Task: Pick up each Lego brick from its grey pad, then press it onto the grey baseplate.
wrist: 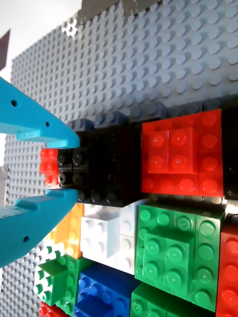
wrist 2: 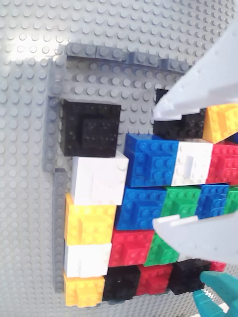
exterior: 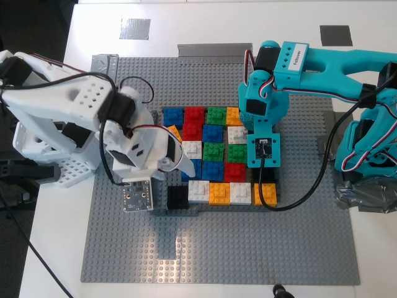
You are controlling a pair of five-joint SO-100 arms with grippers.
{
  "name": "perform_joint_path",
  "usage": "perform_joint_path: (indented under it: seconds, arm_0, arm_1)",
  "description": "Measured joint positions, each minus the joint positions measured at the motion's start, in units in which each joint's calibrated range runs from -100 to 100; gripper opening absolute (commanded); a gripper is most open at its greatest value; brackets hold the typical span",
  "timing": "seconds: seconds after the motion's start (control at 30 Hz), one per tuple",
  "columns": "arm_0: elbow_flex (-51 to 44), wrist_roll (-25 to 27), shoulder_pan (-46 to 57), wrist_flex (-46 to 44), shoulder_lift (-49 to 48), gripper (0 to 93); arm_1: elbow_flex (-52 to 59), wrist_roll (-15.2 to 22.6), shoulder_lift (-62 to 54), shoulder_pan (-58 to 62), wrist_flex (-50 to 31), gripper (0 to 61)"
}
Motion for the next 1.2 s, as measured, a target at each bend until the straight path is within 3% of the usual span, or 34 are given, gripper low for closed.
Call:
perform_joint_path:
  seconds: [0.23, 0.5, 0.6, 0.63, 0.67, 1.03, 1.2]
  arm_0:
    - [1.1, 0.0, 0.0, -0.1, 0.0, 0.0]
    - [3.0, 0.0, 0.0, -1.2, 0.0, 0.0]
    - [3.0, 0.0, 0.0, -1.4, 0.0, 0.0]
    - [3.0, 0.0, 0.0, -1.4, 0.0, 2.1]
    - [3.0, 0.0, 0.0, -1.4, 0.0, 3.6]
    - [3.0, 0.2, 0.1, -1.4, 0.0, 16.1]
    - [3.0, 0.4, 1.0, -0.7, 0.0, 15.6]
  arm_1:
    - [-5.1, -0.7, -7.0, -7.5, 9.6, 29.1]
    - [-11.1, -3.2, -17.7, -24.2, 21.2, 34.8]
    - [-12.5, -4.1, -21.1, -32.3, 24.9, 20.4]
    - [-13.2, -4.5, -21.8, -34.7, 26.1, 4.8]
    - [-14.5, -5.5, -22.3, -39.1, 27.9, 0.3]
    - [-25.1, -9.2, -14.7, -60.9, 28.7, 0.2]
    - [-27.9, -8.7, -8.3, -67.5, 21.6, 0.2]
